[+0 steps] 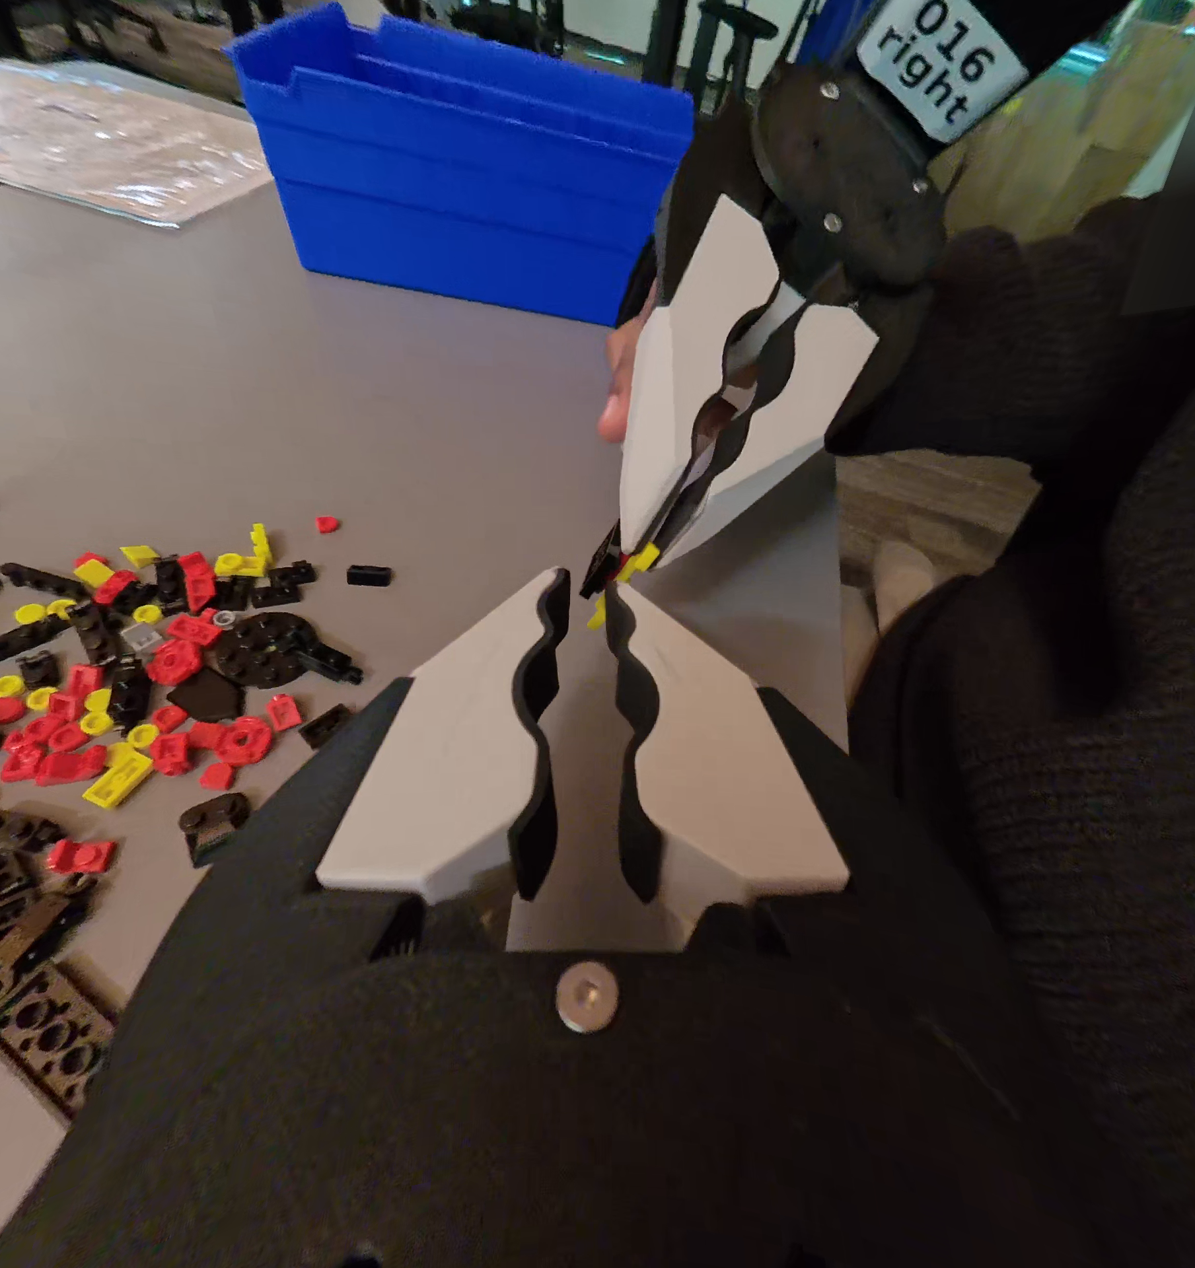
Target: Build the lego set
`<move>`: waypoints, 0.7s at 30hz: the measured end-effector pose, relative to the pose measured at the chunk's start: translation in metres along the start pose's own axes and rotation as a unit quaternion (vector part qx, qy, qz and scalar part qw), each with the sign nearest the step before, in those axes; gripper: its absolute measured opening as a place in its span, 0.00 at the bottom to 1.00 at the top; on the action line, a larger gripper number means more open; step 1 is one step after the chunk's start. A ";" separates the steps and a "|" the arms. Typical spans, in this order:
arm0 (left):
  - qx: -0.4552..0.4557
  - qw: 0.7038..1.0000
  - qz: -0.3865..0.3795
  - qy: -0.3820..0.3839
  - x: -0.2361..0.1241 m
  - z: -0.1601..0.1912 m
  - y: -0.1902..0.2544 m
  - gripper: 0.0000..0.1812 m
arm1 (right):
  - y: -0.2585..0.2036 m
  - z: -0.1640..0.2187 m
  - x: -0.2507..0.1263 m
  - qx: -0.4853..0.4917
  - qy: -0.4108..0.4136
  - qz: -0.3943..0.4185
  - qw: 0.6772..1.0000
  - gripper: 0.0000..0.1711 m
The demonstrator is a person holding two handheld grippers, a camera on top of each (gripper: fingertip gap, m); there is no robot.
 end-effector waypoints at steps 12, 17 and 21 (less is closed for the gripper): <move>0.032 0.992 0.114 0.036 -0.004 -0.001 0.015 0.00 | -0.001 -0.002 -0.006 0.126 0.085 -0.121 0.981 0.01; 0.010 0.998 0.058 0.019 0.002 -0.005 0.013 0.00 | 0.003 -0.001 -0.009 0.126 0.042 -0.095 0.987 0.01; 0.038 0.999 0.004 -0.029 0.011 -0.002 0.016 0.00 | 0.001 0.005 -0.008 0.099 -0.010 -0.086 0.991 0.01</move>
Point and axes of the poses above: each gripper's, where its closed fingertips meet, x out along the fingers, z out of its underside, y = z × x across the jaws, the point moved 10 cm from there along -x, back along the fingers, and after that the axes turned 2 degrees about y, right-handed, at the moved point
